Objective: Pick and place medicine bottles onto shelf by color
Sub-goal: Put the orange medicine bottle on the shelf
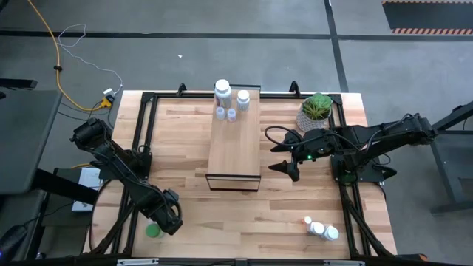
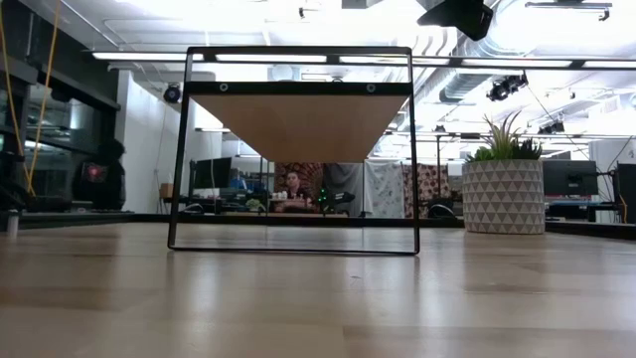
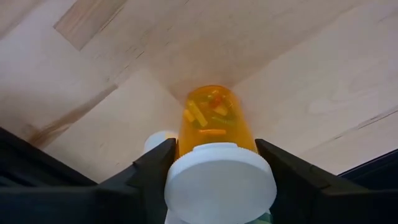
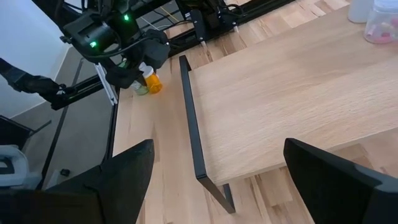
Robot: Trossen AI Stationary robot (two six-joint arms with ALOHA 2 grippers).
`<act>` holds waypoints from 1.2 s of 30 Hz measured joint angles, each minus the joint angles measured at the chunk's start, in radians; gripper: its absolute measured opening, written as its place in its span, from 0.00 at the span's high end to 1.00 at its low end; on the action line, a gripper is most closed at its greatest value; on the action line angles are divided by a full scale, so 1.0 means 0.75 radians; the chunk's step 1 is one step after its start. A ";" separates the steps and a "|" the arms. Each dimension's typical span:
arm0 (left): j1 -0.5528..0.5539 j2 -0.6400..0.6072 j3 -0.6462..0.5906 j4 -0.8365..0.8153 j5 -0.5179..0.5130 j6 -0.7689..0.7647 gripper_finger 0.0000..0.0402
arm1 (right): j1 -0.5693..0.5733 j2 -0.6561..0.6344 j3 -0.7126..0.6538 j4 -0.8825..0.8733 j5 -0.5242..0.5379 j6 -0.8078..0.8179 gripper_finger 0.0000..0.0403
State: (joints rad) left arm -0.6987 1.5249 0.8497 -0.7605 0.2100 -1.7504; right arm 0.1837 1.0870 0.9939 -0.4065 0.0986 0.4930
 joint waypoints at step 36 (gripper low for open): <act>0.555 -0.238 0.001 -0.522 -0.131 0.624 0.51 | -0.001 0.000 0.001 0.010 0.010 0.005 0.13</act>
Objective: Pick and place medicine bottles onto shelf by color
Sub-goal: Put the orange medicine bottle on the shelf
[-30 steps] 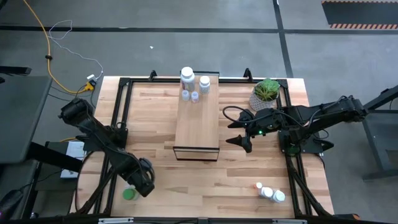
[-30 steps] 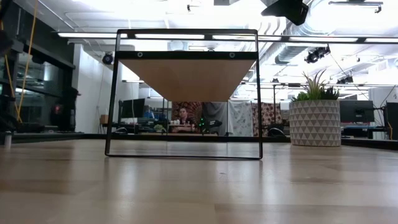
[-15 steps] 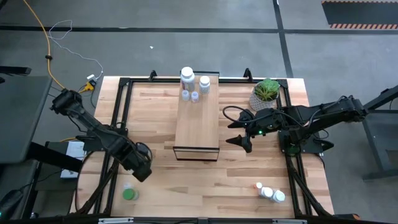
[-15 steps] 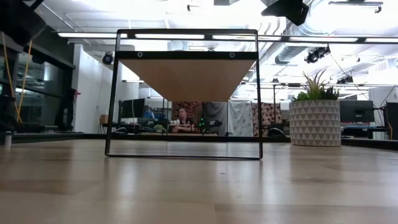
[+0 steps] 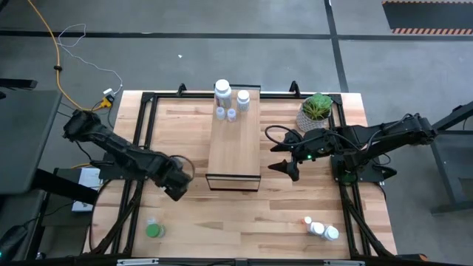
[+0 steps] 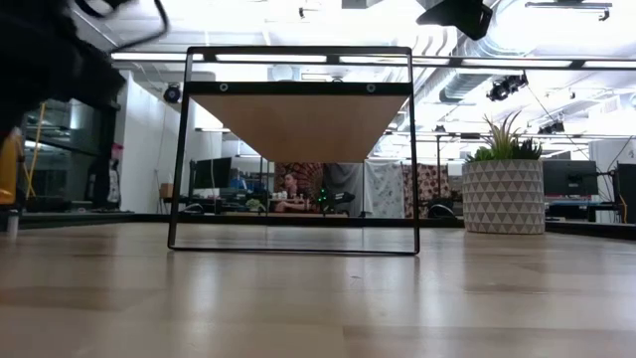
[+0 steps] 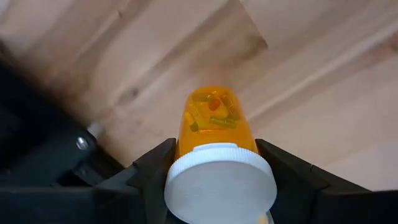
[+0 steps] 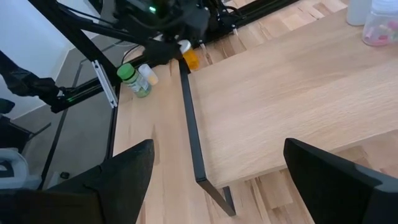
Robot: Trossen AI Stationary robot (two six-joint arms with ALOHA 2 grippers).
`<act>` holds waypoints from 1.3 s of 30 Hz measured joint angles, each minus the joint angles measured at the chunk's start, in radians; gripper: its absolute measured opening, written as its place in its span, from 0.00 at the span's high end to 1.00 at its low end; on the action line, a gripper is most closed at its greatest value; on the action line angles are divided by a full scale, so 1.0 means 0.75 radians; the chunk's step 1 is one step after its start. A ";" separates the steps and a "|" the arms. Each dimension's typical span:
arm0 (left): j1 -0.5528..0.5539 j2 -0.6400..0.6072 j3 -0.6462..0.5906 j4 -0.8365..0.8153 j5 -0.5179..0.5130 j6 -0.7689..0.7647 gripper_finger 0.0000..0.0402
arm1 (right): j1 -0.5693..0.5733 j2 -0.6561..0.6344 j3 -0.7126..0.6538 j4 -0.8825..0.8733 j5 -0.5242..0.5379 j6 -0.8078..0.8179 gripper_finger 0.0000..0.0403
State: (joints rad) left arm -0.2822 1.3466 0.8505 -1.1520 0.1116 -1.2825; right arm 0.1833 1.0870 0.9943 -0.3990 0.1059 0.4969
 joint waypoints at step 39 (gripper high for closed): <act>0.216 0.084 0.044 0.119 0.044 0.487 0.25 | 0.000 0.000 0.000 0.001 0.001 0.001 0.13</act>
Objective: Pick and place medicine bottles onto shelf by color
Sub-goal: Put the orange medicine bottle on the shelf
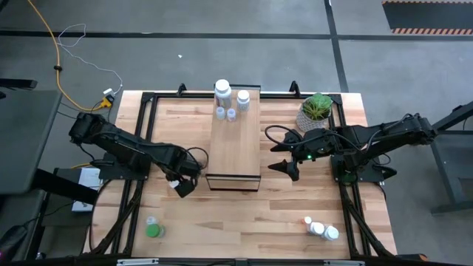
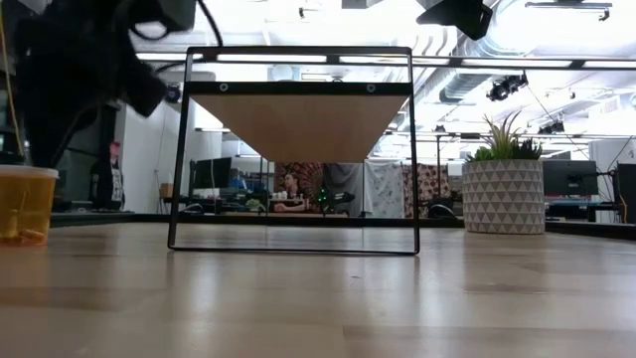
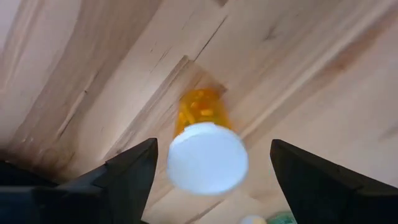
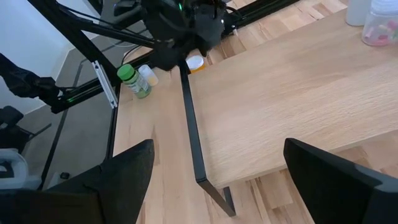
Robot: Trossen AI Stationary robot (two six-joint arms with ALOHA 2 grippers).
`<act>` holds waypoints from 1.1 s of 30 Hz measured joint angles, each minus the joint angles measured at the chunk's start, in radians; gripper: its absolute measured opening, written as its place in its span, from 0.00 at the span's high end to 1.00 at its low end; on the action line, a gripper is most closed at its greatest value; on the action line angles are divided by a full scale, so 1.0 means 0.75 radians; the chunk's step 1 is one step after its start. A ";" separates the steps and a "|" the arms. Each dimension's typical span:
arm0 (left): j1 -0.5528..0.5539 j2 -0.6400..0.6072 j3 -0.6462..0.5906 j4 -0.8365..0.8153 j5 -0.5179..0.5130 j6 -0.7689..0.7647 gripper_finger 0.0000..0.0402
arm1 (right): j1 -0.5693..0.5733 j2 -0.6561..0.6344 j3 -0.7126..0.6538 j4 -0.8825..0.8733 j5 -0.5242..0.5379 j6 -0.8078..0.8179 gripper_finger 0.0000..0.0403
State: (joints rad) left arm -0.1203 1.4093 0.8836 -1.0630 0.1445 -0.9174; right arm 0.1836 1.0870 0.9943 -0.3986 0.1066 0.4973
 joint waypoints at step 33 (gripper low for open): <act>-0.344 -0.131 0.038 -0.079 -0.308 0.019 1.00 | 0.000 0.001 0.000 -0.012 0.000 0.026 0.13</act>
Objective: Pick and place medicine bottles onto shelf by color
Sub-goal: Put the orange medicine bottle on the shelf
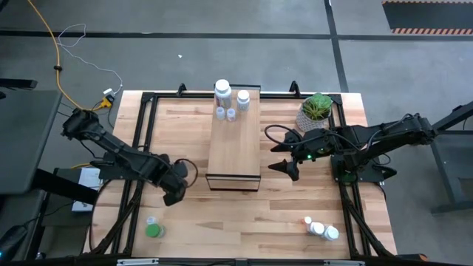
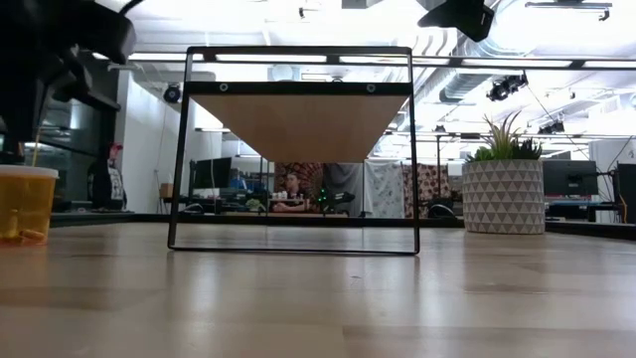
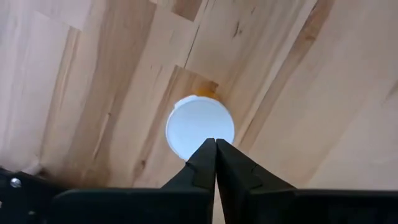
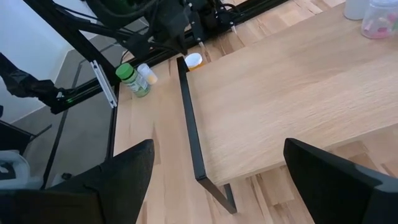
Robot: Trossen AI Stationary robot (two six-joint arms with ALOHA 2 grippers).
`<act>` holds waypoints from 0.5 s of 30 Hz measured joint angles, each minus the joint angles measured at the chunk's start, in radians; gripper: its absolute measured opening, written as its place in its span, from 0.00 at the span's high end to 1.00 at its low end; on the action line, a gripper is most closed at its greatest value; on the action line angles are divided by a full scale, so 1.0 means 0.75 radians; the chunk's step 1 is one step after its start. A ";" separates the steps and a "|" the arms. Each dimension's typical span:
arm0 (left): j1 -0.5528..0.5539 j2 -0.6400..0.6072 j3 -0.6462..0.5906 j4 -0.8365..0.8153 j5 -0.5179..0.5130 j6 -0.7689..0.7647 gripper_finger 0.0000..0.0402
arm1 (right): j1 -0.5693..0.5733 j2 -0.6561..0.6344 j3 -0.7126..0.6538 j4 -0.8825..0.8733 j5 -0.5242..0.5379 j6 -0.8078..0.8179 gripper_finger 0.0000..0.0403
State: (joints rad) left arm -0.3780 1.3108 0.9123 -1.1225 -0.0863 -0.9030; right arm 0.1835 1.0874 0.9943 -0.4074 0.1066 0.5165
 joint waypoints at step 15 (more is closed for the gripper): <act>0.094 0.002 -0.001 0.019 0.145 0.296 1.00 | 0.000 0.000 0.000 -0.004 0.000 -0.032 0.13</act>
State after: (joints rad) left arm -0.3077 1.3123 0.9119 -1.1081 0.0221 -0.6807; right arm 0.1833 1.0874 0.9943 -0.4107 0.1066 0.4927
